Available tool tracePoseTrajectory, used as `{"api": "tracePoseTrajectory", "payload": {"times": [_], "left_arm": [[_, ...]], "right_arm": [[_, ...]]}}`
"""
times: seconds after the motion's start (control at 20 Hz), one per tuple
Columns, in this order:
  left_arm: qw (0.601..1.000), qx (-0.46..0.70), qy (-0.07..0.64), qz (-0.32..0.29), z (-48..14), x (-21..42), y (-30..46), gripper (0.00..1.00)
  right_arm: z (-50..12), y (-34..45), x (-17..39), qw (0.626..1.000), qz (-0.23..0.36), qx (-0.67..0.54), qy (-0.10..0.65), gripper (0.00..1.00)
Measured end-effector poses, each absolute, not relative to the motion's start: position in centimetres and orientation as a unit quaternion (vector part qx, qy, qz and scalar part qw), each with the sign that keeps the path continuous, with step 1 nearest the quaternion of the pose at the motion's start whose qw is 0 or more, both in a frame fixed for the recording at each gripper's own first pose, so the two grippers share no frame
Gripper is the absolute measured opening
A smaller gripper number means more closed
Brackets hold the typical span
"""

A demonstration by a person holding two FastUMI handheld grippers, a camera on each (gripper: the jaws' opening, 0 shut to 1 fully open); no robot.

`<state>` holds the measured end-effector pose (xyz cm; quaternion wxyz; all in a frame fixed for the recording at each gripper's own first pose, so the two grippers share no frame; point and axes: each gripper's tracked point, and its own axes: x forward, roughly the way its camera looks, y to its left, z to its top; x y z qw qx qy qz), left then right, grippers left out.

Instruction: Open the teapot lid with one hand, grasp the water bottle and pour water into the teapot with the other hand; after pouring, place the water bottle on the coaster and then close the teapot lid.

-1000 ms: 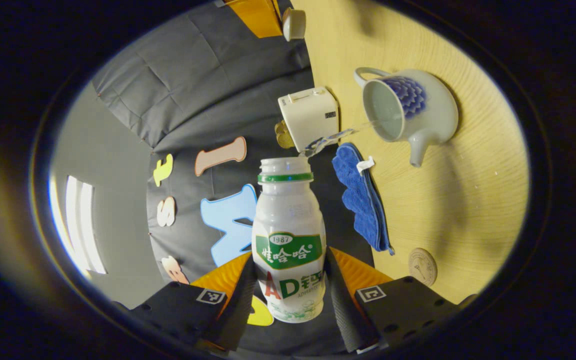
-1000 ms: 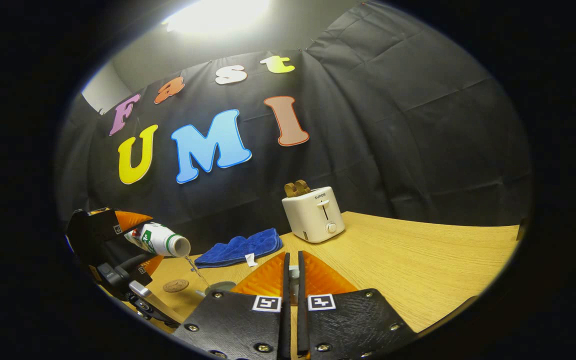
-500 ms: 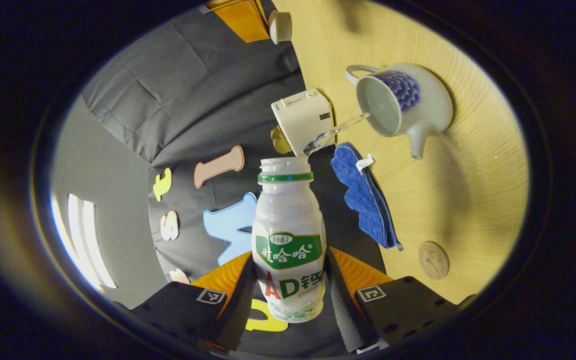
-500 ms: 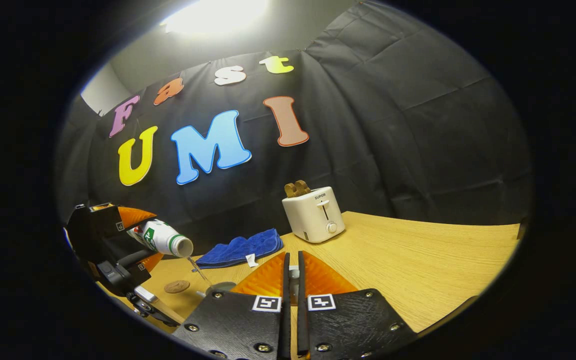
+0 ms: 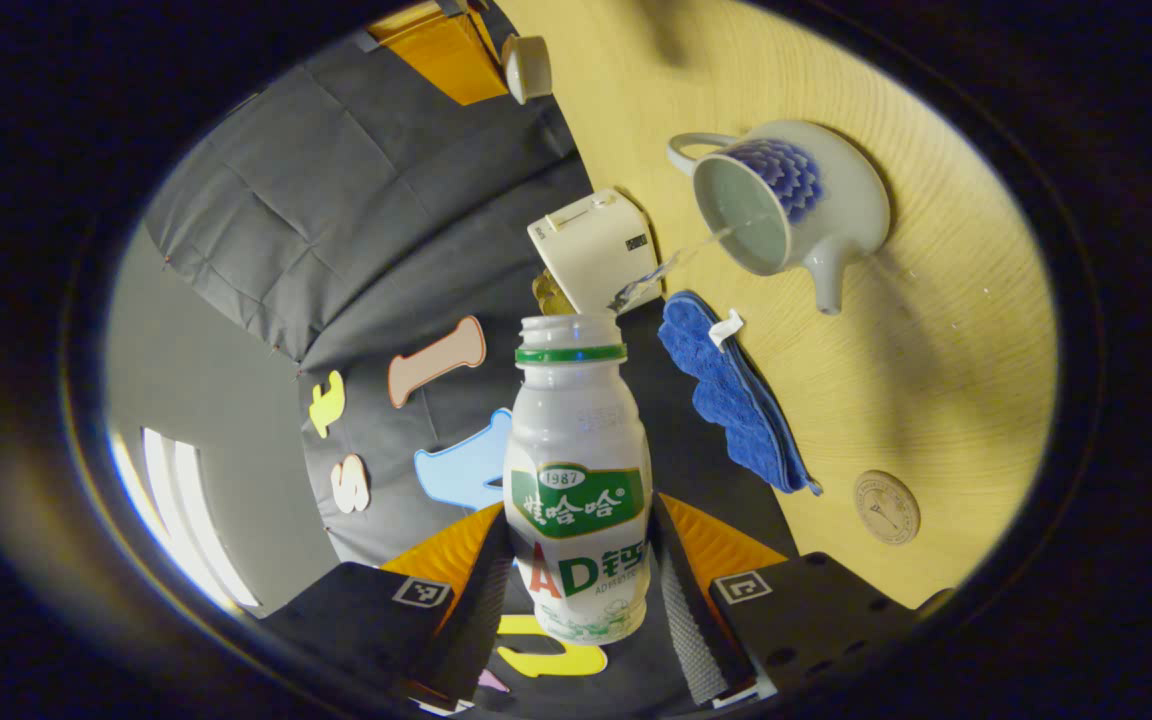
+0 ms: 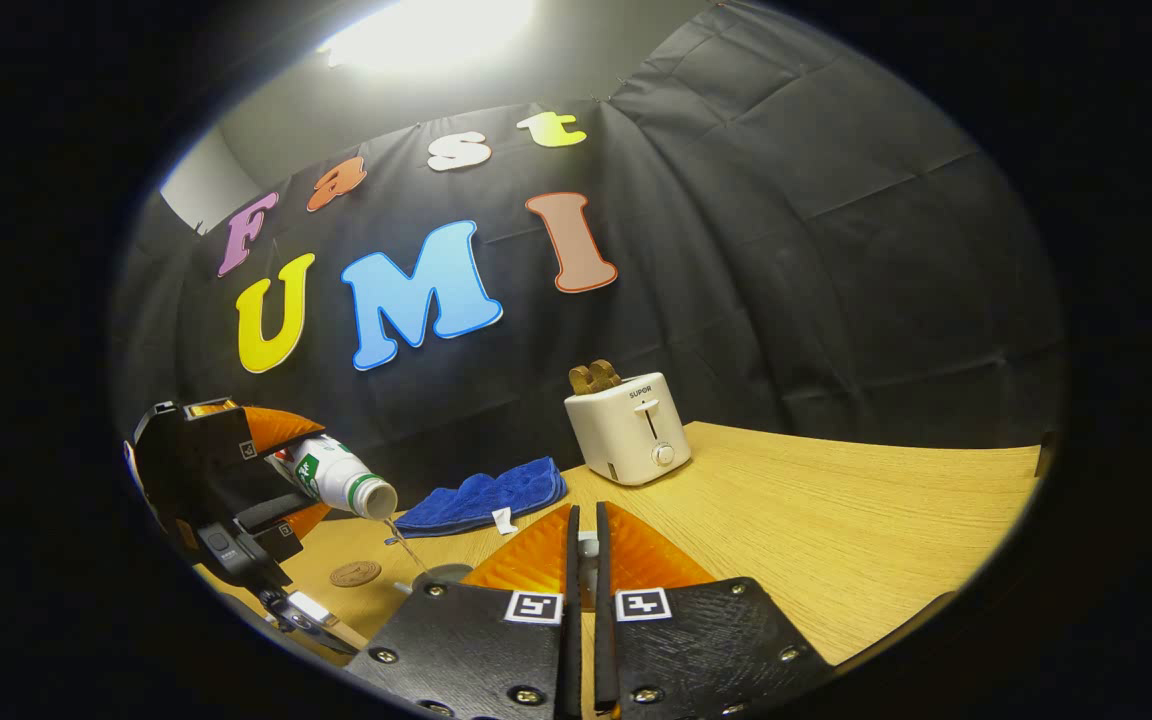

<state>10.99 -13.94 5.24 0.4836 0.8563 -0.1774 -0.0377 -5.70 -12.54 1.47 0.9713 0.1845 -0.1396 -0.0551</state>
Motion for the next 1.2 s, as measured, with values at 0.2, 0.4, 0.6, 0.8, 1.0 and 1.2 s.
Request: {"api": "tracePoseTrajectory", "payload": {"times": [0.2, 0.4, 0.6, 0.8, 1.0, 1.2], "left_arm": [[0.462, 0.866, -0.183, -0.042, 5.3, 11.1, -14.6, 0.8], [0.44, 0.876, -0.195, -0.042, 5.3, 10.9, -15.3, 0.84], [0.425, 0.882, -0.198, -0.045, 5.2, 10.8, -15.4, 0.84], [0.422, 0.882, -0.202, -0.048, 5.2, 10.8, -15.6, 0.84], [0.443, 0.873, -0.199, -0.056, 5.0, 10.9, -15.5, 0.85], [0.529, 0.828, -0.165, -0.087, 3.9, 11.4, -14.8, 0.85]], "right_arm": [[1.5, -12.6, -5.7, 0.971, -0.055, 0.185, -0.14, 0.05], [1.5, -12.6, -5.7, 0.971, -0.056, 0.186, -0.14, 0.05], [1.5, -12.6, -5.8, 0.971, -0.055, 0.185, -0.139, 0.05], [1.3, -12.6, -5.7, 0.972, -0.055, 0.185, -0.138, 0.05], [1.3, -12.6, -5.6, 0.972, -0.058, 0.184, -0.136, 0.05], [1.4, -12.6, -5.7, 0.972, -0.059, 0.181, -0.138, 0.05]]}}
